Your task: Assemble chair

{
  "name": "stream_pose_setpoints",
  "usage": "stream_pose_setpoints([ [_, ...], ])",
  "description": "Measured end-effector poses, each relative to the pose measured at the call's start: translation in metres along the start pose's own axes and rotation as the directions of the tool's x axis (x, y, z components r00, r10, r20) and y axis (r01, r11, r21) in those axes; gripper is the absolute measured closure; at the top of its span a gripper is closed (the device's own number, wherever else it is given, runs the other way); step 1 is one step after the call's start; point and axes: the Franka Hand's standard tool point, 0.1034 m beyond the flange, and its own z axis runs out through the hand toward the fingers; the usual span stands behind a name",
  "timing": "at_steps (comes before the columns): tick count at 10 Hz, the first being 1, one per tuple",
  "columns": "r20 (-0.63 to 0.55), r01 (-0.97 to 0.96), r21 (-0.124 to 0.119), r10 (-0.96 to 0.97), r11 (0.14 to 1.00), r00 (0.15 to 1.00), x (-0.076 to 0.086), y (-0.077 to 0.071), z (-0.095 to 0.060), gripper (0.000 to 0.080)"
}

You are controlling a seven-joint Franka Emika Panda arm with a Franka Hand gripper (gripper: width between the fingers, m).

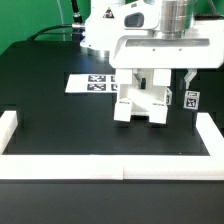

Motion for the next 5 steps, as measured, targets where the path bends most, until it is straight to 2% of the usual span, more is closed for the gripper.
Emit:
stream_pose_setpoints([
  [5, 0.000, 0.000, 0.000, 0.000, 1.000, 1.000, 0.0000, 0.0000, 0.0000, 0.0150],
])
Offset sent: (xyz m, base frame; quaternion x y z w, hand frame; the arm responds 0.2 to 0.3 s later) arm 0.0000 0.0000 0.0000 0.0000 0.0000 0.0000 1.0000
